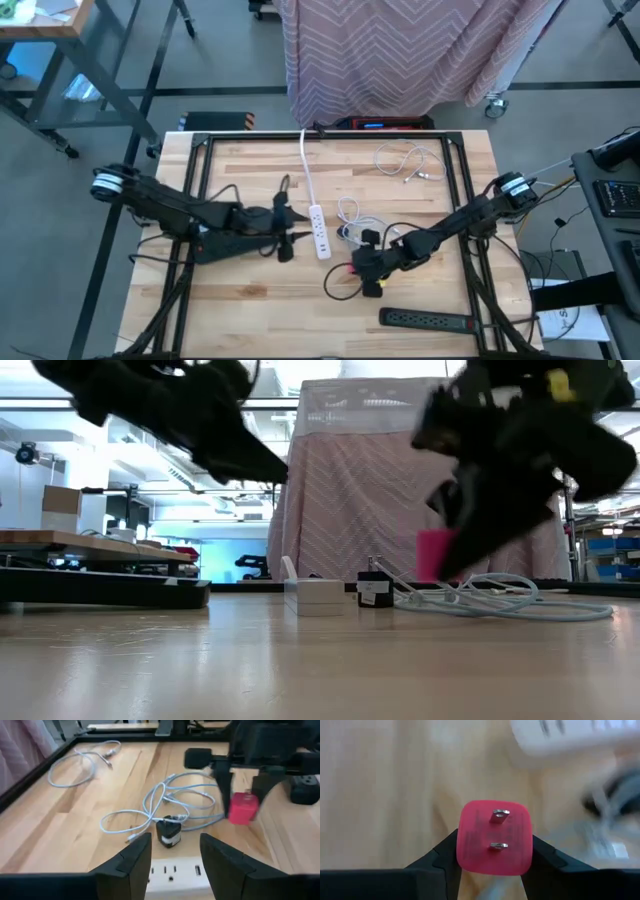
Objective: Insert USB
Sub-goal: Insert the white charger cable to the pink charger adapter
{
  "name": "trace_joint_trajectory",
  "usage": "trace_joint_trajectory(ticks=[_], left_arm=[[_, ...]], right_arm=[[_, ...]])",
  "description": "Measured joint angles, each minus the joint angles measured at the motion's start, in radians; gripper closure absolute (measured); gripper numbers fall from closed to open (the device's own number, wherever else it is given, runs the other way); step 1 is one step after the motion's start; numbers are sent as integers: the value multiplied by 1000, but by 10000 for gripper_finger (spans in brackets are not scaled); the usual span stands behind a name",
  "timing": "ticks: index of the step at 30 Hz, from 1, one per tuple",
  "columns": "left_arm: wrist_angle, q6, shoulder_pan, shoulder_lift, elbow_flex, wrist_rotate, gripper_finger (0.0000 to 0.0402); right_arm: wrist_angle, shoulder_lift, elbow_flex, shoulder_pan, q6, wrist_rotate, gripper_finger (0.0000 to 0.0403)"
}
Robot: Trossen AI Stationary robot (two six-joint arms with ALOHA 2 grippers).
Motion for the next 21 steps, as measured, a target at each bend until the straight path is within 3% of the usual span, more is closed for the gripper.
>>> trace_joint_trajectory(ticks=[5,14,17,21], left_arm=[[-5,-36,-1,134,93,2,261],[-169,-40,-1,301,252,35,281],[-237,-41,-1,334,302,54,288],[-311,-53,-6,341,338,54,297]], right_arm=[[-295,-11,72,-1,35,-45,265],[-903,-12,199,-10,25,-133,267],[-991,-10,176,-32,-37,-126,267],[-1049,-13,144,-70,-132,-43,267]])
